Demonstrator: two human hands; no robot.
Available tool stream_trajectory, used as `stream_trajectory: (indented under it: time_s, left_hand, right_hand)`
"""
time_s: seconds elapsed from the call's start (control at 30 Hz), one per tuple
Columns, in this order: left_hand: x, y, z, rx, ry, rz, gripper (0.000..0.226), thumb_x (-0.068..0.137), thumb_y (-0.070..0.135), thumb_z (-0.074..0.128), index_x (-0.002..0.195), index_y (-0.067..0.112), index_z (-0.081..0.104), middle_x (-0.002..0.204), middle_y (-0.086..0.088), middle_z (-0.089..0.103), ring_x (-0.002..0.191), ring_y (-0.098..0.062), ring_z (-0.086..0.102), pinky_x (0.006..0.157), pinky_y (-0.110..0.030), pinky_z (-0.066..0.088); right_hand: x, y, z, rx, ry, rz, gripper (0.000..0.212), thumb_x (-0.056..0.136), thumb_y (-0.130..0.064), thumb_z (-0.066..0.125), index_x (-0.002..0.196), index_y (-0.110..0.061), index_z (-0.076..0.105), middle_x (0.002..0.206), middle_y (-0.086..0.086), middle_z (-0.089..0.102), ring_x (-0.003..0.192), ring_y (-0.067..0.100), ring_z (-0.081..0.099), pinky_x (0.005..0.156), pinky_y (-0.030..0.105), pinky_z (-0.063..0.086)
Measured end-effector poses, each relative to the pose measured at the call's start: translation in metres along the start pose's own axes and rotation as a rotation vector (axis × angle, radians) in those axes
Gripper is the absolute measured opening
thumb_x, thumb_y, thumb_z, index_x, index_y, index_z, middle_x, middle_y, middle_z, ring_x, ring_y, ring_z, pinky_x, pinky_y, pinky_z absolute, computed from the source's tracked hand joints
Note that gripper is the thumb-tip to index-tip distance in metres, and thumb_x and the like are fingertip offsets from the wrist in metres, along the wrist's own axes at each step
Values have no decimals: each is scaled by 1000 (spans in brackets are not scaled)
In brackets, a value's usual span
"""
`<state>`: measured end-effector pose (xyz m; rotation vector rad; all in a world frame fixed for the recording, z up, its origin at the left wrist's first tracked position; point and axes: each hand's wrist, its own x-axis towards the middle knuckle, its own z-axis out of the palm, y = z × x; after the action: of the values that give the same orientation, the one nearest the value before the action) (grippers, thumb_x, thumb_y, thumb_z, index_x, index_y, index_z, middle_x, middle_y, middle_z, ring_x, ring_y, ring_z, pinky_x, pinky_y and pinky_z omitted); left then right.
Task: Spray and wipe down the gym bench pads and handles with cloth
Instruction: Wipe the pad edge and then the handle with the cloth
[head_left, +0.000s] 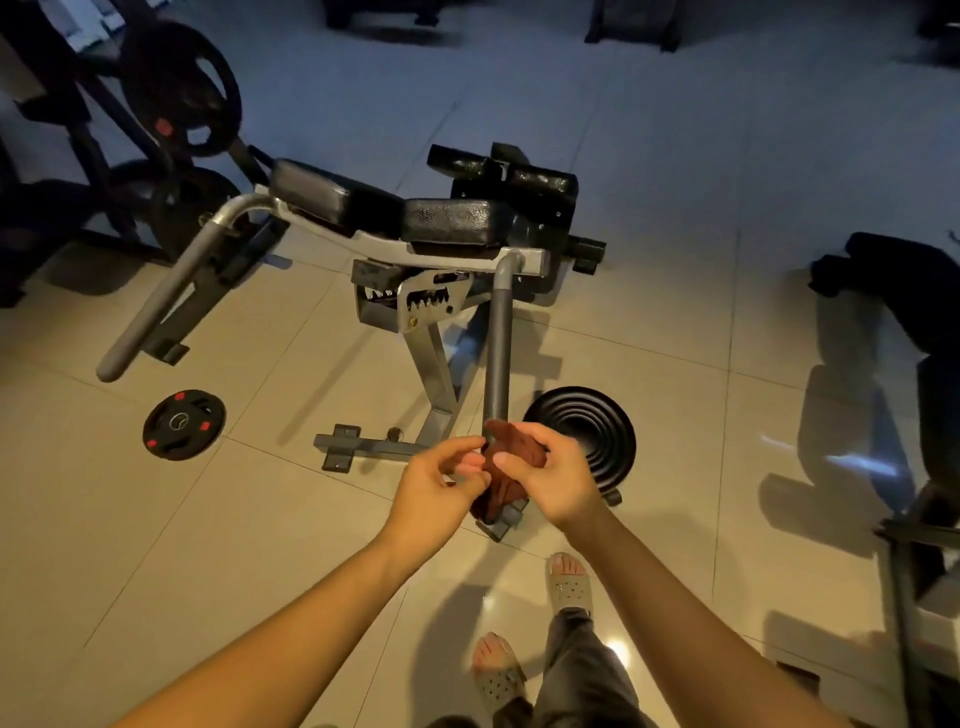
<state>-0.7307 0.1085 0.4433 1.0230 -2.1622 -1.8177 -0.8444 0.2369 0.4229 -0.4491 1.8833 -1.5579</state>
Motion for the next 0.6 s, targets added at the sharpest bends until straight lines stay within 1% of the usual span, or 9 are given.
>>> stream_trajectory:
  time_s: [0.07,0.13,0.2,0.27,0.33,0.4,0.43,0.5,0.6]
  left_hand:
    - [1,-9,-8,1,80,-76,32,92,2,66,115,23,73,105,1,73,103,-10,68,89,-25,57]
    - [6,-13,-11,64,132,-154,25,95,3,63,110,19,74,103,3,73,101,-11,67,94,-34,56]
    - [13,-12,-8,103,85,-254,19,95,3,62,102,13,76,98,0,74,98,-17,68,94,-37,56]
    - [14,-11,-1,100,-28,-313,22,92,0,57,89,7,78,88,-8,76,91,-22,69,87,-34,55]
    - [14,-12,3,139,-67,-295,23,89,6,59,79,11,79,85,-11,77,86,-28,70,83,-36,56]
    - [13,-18,5,223,-69,-234,15,84,19,67,79,19,81,80,-7,76,86,-31,71,83,-42,57]
    - [11,-20,6,270,-78,-211,11,84,23,71,80,20,81,77,-5,75,82,-29,70,82,-42,57]
    - [10,-22,10,375,-82,-184,5,84,26,80,84,21,81,74,2,74,76,-18,71,79,-37,59]
    - [18,-16,10,431,-28,-186,14,81,28,86,80,18,76,75,2,73,78,-15,70,76,-31,57]
  right_hand:
    - [-12,12,6,-105,15,-12,40,85,-12,81,120,-25,69,107,-1,71,96,8,69,85,20,54]
    - [-23,22,15,-229,52,-32,43,84,-16,81,122,-32,67,107,-3,64,97,7,65,88,20,53]
    - [-23,28,21,-270,115,-61,36,86,-16,78,116,-34,70,102,-7,62,95,6,63,89,23,53]
    - [-14,23,23,-301,173,-81,27,87,-17,76,112,-29,74,98,-9,63,93,5,63,88,28,54]
    - [4,10,22,-290,212,-111,24,90,-17,73,111,-29,74,97,-12,63,93,0,62,89,26,53]
    - [34,-12,18,-240,252,-133,24,93,-17,71,115,-27,72,104,-12,66,99,1,64,93,25,52]
    - [54,-23,16,-220,276,-134,26,95,-18,69,119,-25,71,108,-10,67,103,5,64,96,28,52]
    - [98,-49,12,-208,332,-110,25,96,-21,68,121,-23,69,112,-6,67,106,10,62,99,31,51]
    - [133,-67,9,-224,390,-79,21,97,-24,67,116,-19,71,105,-4,69,103,14,63,100,37,54]
